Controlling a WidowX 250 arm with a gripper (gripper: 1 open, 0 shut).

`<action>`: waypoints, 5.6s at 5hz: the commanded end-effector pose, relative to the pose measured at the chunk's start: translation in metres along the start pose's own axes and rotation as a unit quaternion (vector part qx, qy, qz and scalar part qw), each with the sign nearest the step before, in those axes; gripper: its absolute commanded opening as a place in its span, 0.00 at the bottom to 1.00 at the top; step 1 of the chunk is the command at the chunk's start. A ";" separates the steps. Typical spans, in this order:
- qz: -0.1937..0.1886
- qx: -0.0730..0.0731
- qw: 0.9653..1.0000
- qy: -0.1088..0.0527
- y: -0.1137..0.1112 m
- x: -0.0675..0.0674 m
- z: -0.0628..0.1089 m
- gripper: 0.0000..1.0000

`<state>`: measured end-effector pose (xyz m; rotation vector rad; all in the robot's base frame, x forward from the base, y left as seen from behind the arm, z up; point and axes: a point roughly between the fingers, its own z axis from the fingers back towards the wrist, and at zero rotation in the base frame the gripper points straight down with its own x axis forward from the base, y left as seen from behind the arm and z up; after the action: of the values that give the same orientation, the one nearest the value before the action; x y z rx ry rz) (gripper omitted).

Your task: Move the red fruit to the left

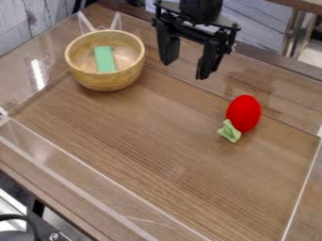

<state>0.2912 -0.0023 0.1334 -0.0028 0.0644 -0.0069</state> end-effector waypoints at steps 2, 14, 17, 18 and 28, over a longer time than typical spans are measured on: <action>-0.018 -0.008 1.000 0.005 -0.032 0.009 -0.014 1.00; -0.115 0.020 0.993 -0.030 -0.105 0.065 -0.055 1.00; -0.107 0.037 0.993 -0.043 -0.091 0.076 -0.058 0.00; -0.101 0.042 0.993 -0.043 -0.080 0.077 -0.057 0.00; -0.107 -0.011 0.987 -0.115 -0.029 0.082 -0.028 0.00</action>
<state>0.3659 -0.0300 0.0849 -0.0353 -0.1173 -0.2176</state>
